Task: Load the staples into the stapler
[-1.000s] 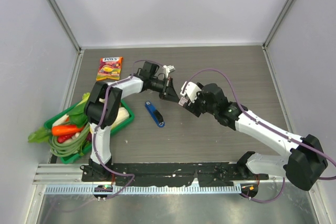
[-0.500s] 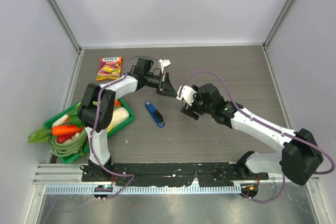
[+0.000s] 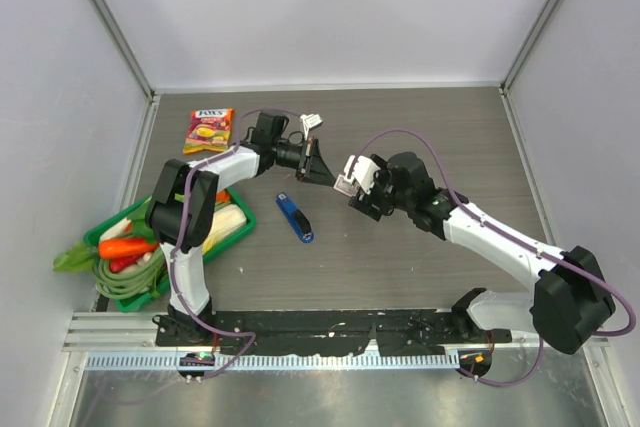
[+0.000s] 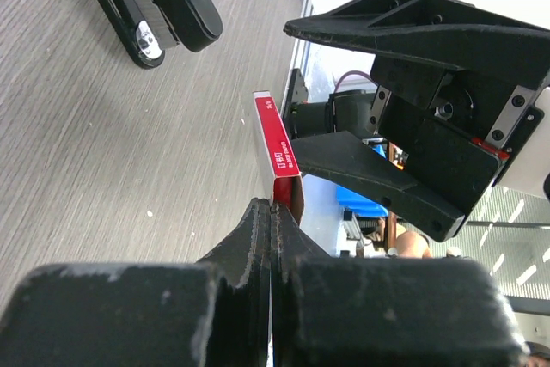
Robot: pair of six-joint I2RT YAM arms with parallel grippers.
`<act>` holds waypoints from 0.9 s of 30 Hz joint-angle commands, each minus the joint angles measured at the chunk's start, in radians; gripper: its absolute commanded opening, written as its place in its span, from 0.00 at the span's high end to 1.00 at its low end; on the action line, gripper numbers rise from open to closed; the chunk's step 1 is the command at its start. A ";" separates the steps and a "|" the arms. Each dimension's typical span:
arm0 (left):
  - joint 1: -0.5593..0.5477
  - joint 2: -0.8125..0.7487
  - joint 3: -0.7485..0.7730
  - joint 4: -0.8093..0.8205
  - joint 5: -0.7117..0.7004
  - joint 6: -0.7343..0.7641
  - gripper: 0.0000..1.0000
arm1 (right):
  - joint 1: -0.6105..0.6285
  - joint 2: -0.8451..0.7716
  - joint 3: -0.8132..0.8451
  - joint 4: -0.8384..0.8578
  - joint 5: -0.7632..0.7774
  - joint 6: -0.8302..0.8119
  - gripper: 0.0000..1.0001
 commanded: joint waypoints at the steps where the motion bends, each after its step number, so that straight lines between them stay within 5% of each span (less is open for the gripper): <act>1: 0.003 -0.048 -0.018 0.115 0.053 -0.061 1.00 | -0.028 0.000 0.018 0.070 -0.067 -0.011 0.21; 17: 0.003 -0.040 -0.047 0.228 0.063 -0.144 1.00 | -0.031 0.000 -0.029 0.107 -0.091 -0.013 0.23; 27: 0.003 -0.034 -0.052 0.236 0.063 -0.152 1.00 | -0.031 -0.021 -0.060 0.142 -0.083 -0.022 0.48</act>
